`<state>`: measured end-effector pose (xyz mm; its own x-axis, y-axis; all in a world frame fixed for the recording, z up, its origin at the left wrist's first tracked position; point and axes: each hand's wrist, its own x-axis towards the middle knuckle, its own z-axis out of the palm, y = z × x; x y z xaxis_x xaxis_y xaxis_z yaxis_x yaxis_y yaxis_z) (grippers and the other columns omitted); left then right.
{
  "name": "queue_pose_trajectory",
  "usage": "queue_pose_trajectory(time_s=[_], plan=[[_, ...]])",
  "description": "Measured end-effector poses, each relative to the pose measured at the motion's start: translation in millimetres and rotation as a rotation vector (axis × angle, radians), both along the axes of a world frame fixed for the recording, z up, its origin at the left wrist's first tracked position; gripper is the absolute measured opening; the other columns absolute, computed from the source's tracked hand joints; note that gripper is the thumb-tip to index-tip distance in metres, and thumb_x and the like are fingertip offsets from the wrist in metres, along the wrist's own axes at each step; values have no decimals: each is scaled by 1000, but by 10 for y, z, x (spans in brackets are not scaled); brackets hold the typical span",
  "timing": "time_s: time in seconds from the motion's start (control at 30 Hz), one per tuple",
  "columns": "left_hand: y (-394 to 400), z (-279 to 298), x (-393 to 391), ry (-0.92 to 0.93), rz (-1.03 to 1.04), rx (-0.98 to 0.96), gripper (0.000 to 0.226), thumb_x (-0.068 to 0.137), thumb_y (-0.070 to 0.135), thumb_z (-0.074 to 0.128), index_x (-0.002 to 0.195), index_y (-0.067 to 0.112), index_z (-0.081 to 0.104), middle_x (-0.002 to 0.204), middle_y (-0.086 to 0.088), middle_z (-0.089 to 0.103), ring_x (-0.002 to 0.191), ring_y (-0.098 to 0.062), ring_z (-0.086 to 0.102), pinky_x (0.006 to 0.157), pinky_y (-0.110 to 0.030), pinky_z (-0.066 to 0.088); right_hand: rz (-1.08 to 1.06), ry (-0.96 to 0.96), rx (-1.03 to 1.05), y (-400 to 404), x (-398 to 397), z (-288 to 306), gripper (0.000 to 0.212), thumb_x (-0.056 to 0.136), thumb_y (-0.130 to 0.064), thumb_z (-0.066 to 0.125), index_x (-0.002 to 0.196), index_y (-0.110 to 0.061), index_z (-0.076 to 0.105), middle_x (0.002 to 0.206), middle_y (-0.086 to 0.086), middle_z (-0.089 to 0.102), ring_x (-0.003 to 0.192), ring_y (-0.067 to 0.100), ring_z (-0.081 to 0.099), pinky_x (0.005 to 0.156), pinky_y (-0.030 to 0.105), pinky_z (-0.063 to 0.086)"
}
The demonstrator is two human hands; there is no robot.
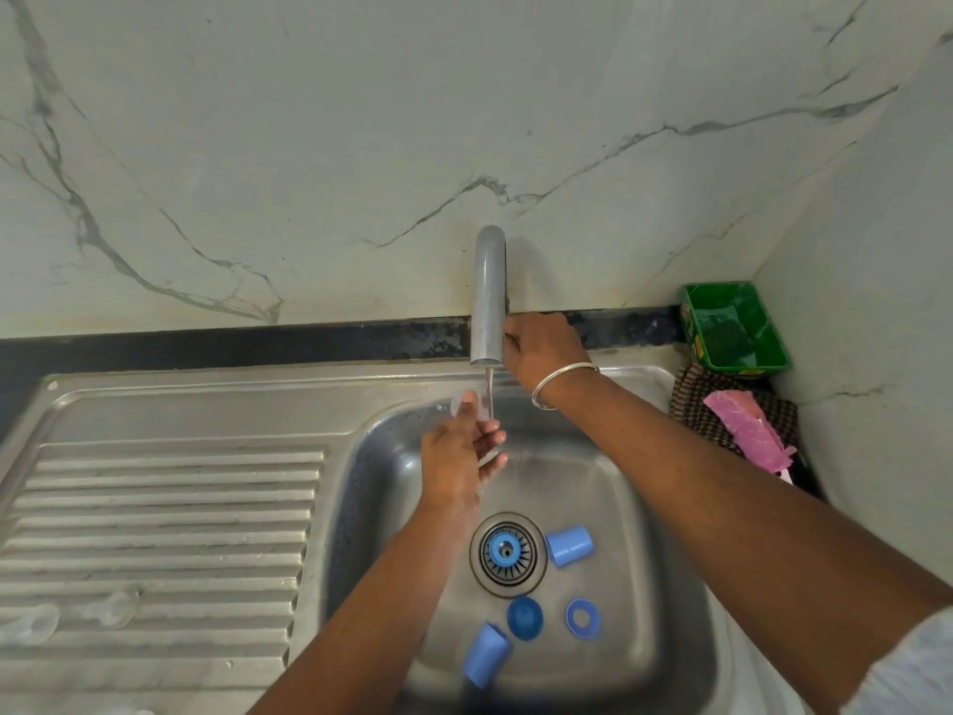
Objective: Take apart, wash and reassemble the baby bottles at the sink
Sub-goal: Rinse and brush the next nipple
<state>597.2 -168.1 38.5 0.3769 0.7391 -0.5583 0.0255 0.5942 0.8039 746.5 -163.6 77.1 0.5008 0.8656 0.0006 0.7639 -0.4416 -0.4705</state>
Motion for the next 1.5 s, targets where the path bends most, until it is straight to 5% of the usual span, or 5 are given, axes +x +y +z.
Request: queue_pose_trajectory(time_s=[0.3, 0.67, 0.83, 1.23, 1.5], plan=[[-65, -152, -163, 410, -260, 844, 34, 82, 18, 80, 91, 41, 56, 82, 23, 65, 82, 14, 61, 71, -4, 44, 13, 25, 36, 15, 59, -118, 31, 101, -30, 46, 106, -14, 71, 96, 10, 71, 86, 29, 63, 74, 29, 46], [-17, -156, -209, 291, -339, 746, 13, 87, 24, 75, 92, 36, 70, 83, 21, 73, 82, 3, 67, 78, -16, 52, 31, -31, 14, 22, 48, -119, 33, 95, -43, 53, 103, -17, 71, 93, 9, 70, 87, 30, 65, 76, 33, 51], [-1, -138, -249, 413, -335, 410, 28, 86, 34, 75, 81, 8, 69, 65, -3, 63, 65, -21, 61, 80, -51, 58, -36, -41, 86, 67, 4, -152, 33, 98, -33, 49, 90, -11, 72, 85, 14, 70, 83, 33, 64, 70, 33, 48], [-304, -134, -523, 158, -15, -419, 38, 87, 37, 73, 88, 0, 69, 64, -6, 66, 49, -12, 62, 59, -26, 59, -135, 779, 387, -873, -707, -598, 49, 80, -59, 61, 120, -32, 65, 113, -15, 66, 101, 3, 63, 85, 32, 55], [-695, -12, -730, 152, -38, -489, 29, 94, 27, 64, 95, -2, 68, 73, -13, 73, 55, -19, 70, 48, -27, 56, 124, 531, 396, -1425, -1225, -977, 31, 81, -24, 75, 112, -28, 72, 104, -14, 71, 95, 2, 67, 82, 27, 56]])
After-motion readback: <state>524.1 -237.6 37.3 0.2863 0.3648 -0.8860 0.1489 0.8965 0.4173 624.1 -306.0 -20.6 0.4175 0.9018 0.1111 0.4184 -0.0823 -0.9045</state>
